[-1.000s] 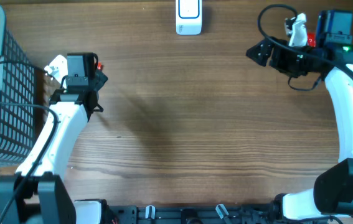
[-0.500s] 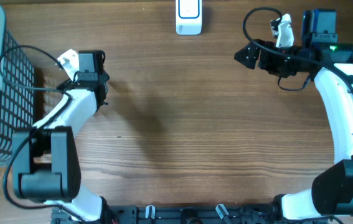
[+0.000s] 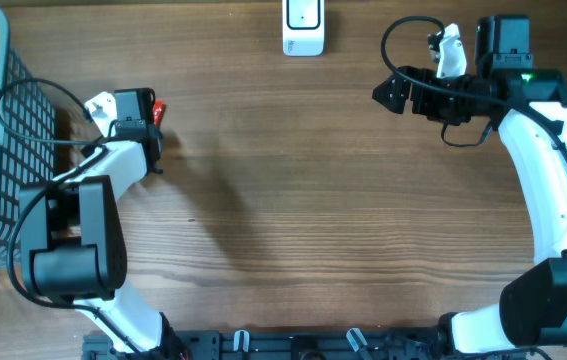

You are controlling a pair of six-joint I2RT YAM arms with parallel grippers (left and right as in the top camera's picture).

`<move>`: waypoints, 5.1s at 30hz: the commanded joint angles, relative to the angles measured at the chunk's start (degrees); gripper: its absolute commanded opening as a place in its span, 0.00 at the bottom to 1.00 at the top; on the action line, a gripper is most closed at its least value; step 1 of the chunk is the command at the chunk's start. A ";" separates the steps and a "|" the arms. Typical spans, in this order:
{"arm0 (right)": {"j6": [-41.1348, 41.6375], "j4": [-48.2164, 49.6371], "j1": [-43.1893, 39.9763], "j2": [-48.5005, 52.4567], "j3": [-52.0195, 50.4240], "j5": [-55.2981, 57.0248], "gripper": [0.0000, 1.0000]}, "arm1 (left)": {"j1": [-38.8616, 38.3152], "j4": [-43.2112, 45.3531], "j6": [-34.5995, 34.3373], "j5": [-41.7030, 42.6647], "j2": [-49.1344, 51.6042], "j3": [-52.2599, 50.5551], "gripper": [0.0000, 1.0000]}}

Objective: Scan the item barcode
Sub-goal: 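Move the left gripper toward the red snack stick near the basket, then grasp the red snack stick with the left gripper and lift it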

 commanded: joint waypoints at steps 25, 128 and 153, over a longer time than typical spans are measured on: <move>-1.29 -2.25 0.24 0.76 -0.59 0.79 1.00 | -5.86 -5.09 3.76 26.29 0.22 -0.15 0.96; 6.01 66.47 44.35 42.34 -0.31 15.50 0.68 | -9.79 -55.93 -17.84 8.50 -55.58 3.19 1.00; 8.00 64.76 45.35 42.32 1.49 20.41 0.04 | -9.79 -56.13 -17.79 9.55 -55.41 3.19 1.00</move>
